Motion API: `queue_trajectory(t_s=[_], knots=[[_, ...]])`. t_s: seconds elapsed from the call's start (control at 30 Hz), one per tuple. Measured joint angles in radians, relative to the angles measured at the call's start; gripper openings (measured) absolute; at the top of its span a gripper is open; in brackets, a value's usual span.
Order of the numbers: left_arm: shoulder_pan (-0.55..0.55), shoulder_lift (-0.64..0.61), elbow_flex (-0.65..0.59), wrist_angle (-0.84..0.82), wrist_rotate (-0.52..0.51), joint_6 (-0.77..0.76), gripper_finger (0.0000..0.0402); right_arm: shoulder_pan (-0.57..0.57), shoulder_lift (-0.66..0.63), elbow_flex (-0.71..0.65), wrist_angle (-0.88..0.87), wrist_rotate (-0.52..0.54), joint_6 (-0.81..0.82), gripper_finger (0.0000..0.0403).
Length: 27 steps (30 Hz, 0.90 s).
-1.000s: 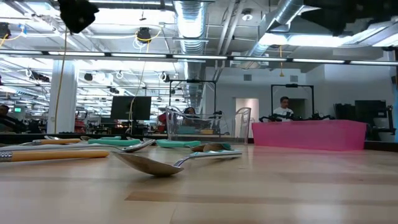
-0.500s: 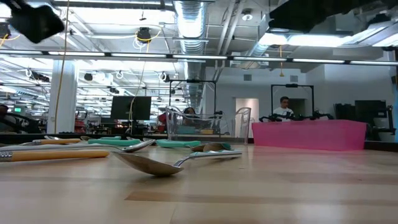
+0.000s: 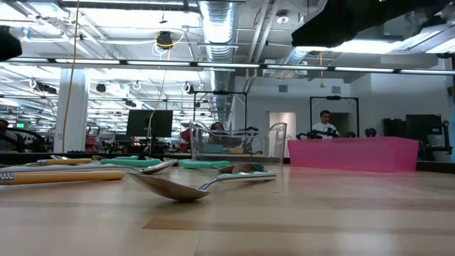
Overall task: Sort silverware by color (type)
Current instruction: Put the orange spoon into the yellow bin
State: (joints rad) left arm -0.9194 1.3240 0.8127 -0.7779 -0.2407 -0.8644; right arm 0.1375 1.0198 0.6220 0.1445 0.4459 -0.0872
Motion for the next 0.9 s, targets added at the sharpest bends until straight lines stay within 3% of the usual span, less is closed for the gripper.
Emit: queue_trajectory(t_s=[0.33,0.6,0.9], knots=[[-0.016,0.129,-0.003,0.081,-0.060,0.070,0.0274,0.000,0.002,0.000,0.008,-0.001,0.007,0.0260],[0.004,0.123,-0.185,0.375,0.024,0.027,0.0274,0.000,0.002,0.000,0.007,0.000,0.008,0.0260],[-0.024,0.119,-0.226,0.419,-0.030,0.040,0.0270,-0.005,0.002,0.000,0.006,0.000,0.035,0.0260]])
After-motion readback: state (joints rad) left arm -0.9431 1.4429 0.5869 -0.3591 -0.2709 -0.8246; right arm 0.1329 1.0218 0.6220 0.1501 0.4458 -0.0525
